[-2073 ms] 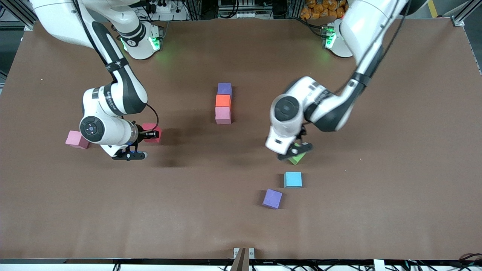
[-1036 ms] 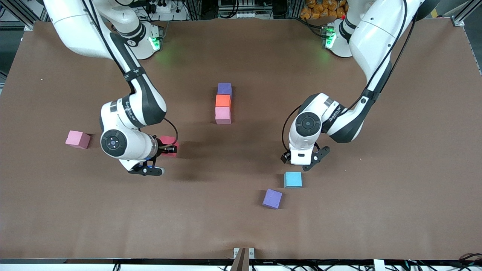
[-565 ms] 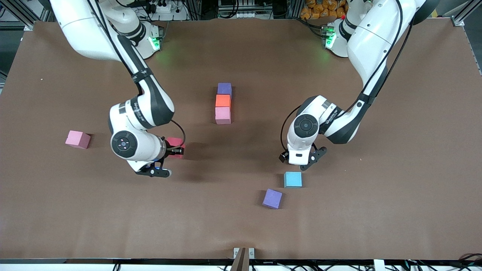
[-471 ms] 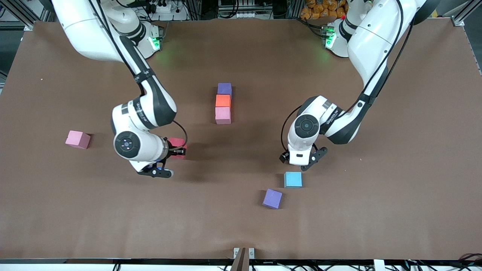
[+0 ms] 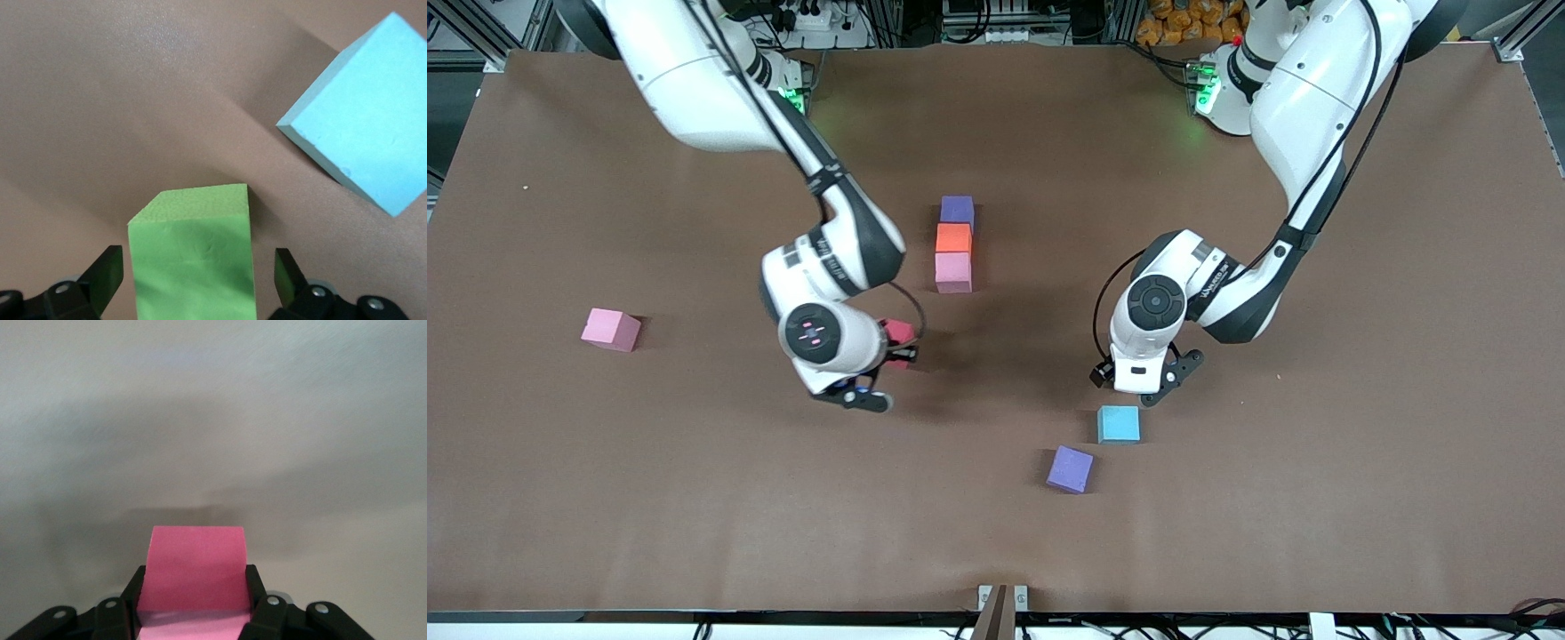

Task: Arrange blocks into number 1
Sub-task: 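Place the red cube beside the pink cube while the left gripper carries green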

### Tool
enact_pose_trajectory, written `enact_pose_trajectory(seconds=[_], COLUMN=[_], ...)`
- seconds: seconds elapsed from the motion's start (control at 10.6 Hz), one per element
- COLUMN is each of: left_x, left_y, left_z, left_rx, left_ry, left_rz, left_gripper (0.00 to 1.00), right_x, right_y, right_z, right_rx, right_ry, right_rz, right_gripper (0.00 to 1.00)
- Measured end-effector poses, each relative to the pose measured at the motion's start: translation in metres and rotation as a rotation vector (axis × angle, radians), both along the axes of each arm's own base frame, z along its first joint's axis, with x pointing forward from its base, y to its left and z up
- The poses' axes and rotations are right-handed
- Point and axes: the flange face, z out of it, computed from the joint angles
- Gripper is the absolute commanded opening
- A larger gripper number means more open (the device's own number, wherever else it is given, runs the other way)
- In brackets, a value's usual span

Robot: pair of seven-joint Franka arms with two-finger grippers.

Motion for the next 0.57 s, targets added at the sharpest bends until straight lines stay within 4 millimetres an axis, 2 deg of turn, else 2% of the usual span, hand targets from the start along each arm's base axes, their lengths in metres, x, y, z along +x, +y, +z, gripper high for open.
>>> enact_pose_trajectory(seconds=[0.38,0.57], left_x=[0.0,0.0], left_y=[0.0,0.0], left_z=[0.0,0.0], left_rx=[-0.001,-0.002], left_ry=[-0.001,-0.001], left_rz=[-0.001,-0.007], left_gripper=[0.0,0.0], right_x=[-0.036,-0.049], right_y=[0.066,0.084], right_z=[0.002,-0.001], right_rx=[0.014,0.013], right_ry=[-0.03,-0.037], right_rz=[0.088,0.102], right_gripper=[0.0,0.0])
